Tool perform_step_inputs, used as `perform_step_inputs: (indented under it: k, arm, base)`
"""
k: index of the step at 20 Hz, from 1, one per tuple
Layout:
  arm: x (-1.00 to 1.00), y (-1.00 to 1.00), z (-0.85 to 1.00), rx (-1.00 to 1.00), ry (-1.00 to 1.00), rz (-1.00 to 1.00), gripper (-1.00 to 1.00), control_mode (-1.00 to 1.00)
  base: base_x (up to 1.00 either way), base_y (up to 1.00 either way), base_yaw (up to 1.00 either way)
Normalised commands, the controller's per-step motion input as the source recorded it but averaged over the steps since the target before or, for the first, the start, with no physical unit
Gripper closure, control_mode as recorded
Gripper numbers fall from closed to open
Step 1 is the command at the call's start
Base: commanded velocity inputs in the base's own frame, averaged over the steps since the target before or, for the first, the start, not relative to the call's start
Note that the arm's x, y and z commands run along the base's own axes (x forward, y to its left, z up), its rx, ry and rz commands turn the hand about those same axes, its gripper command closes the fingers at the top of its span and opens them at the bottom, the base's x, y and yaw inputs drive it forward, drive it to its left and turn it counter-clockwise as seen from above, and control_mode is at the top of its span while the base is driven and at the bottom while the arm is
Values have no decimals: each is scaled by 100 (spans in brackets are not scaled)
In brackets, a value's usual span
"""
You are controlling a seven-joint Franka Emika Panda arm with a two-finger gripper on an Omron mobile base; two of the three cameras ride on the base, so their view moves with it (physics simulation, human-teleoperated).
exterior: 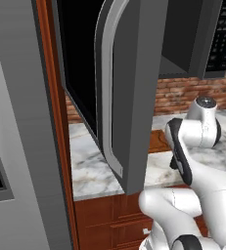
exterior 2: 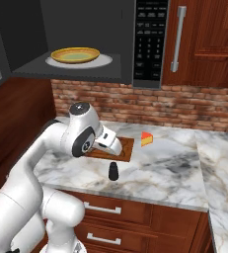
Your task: Retrieve the reheated potato from the microwave, then place the potato, cheese, and condiment on the cutting board.
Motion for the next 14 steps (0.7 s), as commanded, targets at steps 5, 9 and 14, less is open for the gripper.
perform_step_inputs:
  k: [5, 9, 14]
  arm:
    - [-8, 0, -7, 8, 9, 0, -100, -100]
    - [17, 0, -17, 14, 8, 1, -100, -100]
    - [27, 0, -22, 12, 0, 4, -100, -100]
  base:
    - [0, 0, 0]
    - [0, 0, 0]
    - [0, 0, 0]
